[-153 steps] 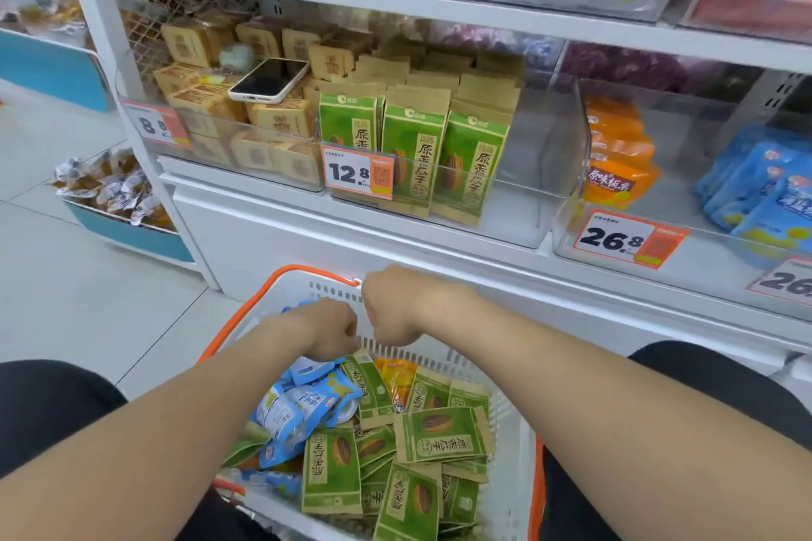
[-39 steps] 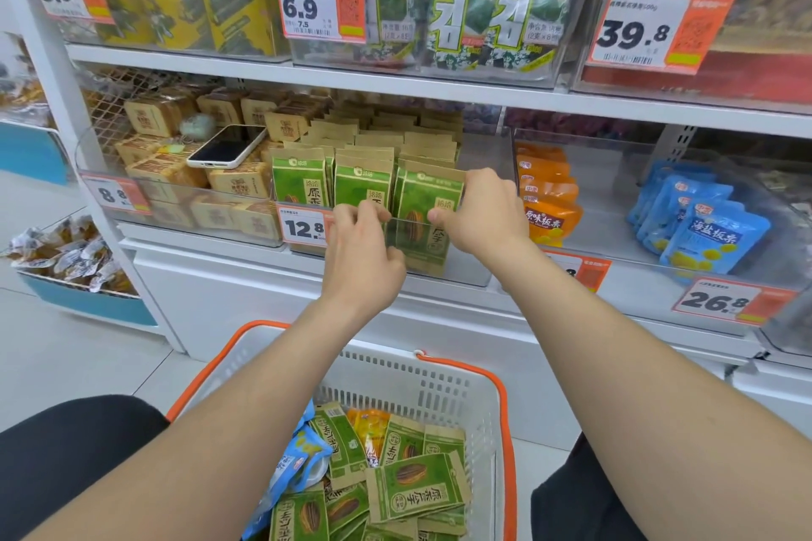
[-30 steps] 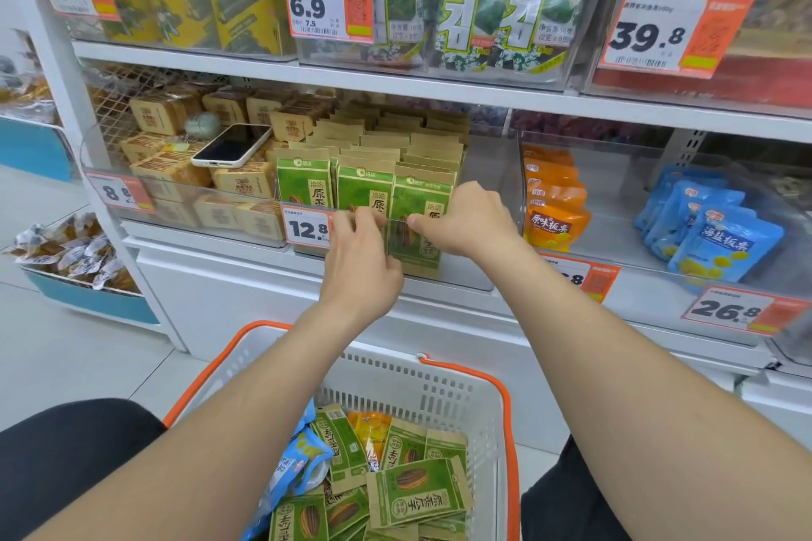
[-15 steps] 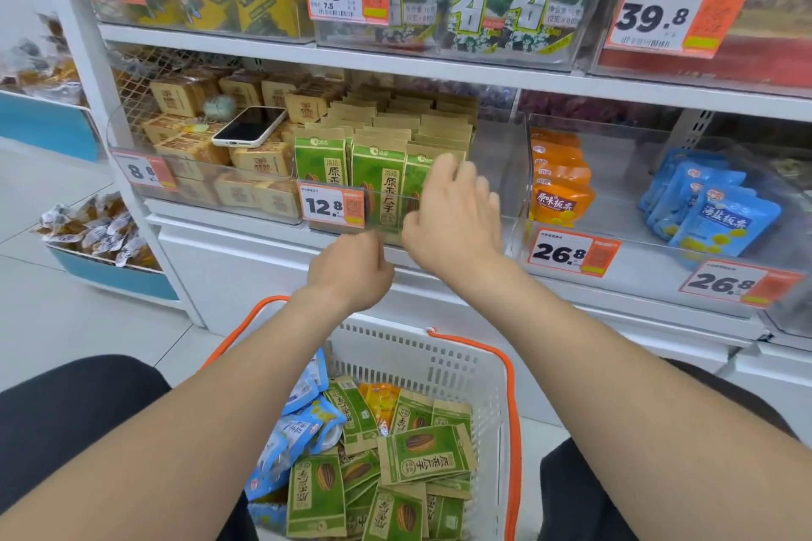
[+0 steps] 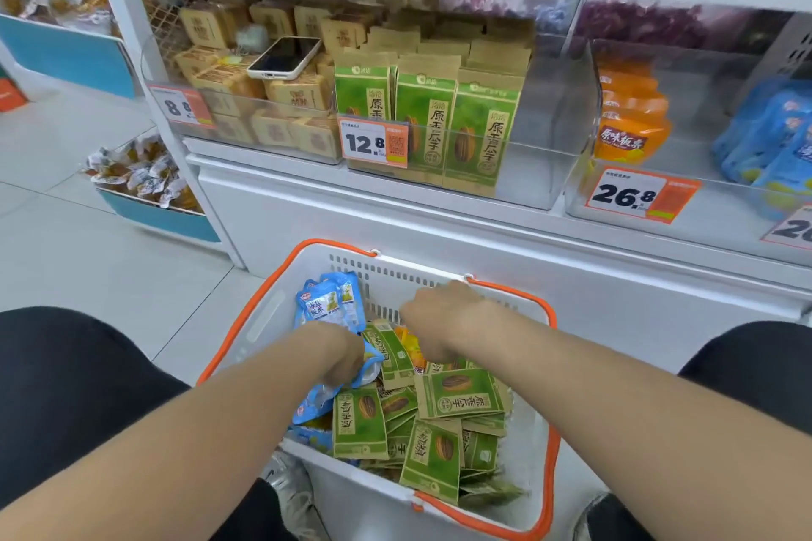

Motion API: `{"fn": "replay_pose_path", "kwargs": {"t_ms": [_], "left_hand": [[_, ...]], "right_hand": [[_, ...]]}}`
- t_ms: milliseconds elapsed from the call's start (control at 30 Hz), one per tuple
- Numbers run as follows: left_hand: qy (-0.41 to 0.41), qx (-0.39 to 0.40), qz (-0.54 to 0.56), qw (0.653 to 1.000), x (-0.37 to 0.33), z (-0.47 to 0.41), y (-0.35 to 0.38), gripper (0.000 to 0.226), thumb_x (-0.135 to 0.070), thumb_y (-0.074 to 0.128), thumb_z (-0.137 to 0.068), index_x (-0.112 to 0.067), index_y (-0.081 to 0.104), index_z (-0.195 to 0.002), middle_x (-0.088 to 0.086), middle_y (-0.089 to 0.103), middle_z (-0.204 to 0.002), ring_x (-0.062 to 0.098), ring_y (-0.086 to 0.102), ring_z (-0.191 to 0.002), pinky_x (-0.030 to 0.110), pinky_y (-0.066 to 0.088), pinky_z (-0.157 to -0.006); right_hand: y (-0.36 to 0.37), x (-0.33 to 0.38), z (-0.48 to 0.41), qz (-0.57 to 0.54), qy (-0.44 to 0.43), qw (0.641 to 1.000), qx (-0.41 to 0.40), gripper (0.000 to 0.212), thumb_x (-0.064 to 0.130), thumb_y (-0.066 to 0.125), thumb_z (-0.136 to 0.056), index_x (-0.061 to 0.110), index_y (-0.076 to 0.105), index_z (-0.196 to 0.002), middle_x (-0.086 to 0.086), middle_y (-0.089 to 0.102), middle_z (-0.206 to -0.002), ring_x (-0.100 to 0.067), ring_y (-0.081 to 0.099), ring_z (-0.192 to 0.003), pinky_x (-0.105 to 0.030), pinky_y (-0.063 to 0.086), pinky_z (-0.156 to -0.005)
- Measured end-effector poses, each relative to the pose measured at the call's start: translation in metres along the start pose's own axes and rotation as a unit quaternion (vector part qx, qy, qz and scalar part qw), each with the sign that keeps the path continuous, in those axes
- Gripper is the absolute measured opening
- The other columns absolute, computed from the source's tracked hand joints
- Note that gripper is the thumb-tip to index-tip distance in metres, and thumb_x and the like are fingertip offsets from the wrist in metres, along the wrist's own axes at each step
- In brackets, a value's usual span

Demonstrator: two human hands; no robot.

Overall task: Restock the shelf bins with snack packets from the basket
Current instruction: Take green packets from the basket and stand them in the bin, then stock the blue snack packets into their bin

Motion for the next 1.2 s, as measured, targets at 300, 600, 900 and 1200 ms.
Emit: {"fn": "replay_pose_path", "kwargs": {"t_ms": [300,600,900,1200], "left_hand": [[0.014,-0.053,0.001,0.998,0.022,-0.037,0.031,0.030,-0.002,0.064,-0.098,-0.002,0.065,-0.128,0.016,0.061,-0.134,0.035,0.063,-0.120,0.042,0.055,-0.093],[0.062,-0.103,0.205,0.971,0.038,-0.043,0.013,0.038,-0.025,0.080,-0.092,-0.010,0.068,-0.125,0.008,0.069,-0.126,0.030,0.066,-0.112,0.038,0.053,-0.093],[0.175,-0.225,0.467,0.837,0.013,-0.017,-0.034,0.035,-0.041,0.069,-0.098,-0.014,0.051,-0.085,0.002,0.045,-0.078,0.018,0.042,-0.070,0.035,0.037,-0.067],[0.200,-0.213,0.791,0.538,-0.029,0.029,-0.092,0.022,-0.011,0.061,-0.102,-0.004,0.073,-0.118,0.024,0.076,-0.100,0.026,0.073,-0.078,0.035,0.058,-0.063]], "right_hand": [[0.014,0.013,-0.052,0.009,-0.068,0.996,0.056,0.017,0.006,0.050,-0.097,0.013,0.056,-0.112,-0.001,0.049,-0.090,-0.017,0.051,-0.068,-0.032,0.041,-0.052],[0.007,0.000,-0.061,0.013,-0.061,0.996,0.069,0.017,0.004,0.051,-0.097,0.009,0.060,-0.110,-0.003,0.054,-0.091,-0.017,0.053,-0.068,-0.031,0.040,-0.051],[0.006,-0.050,-0.023,-0.075,-0.005,0.997,0.023,0.072,0.017,0.081,-0.086,0.019,0.034,-0.141,-0.009,0.054,-0.125,-0.030,0.059,-0.091,-0.037,0.047,-0.059],[-0.004,-0.101,0.028,-0.121,-0.040,0.971,-0.202,0.053,0.049,0.076,-0.087,0.027,0.047,-0.125,-0.004,0.053,-0.114,-0.028,0.056,-0.107,-0.040,0.045,-0.079]]}}
Point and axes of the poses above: each hand's wrist, its own z-axis away from the middle knuckle, its own y-axis out of the palm, x = y × z, the point moved 1 cm from there along -z, towards the middle knuckle
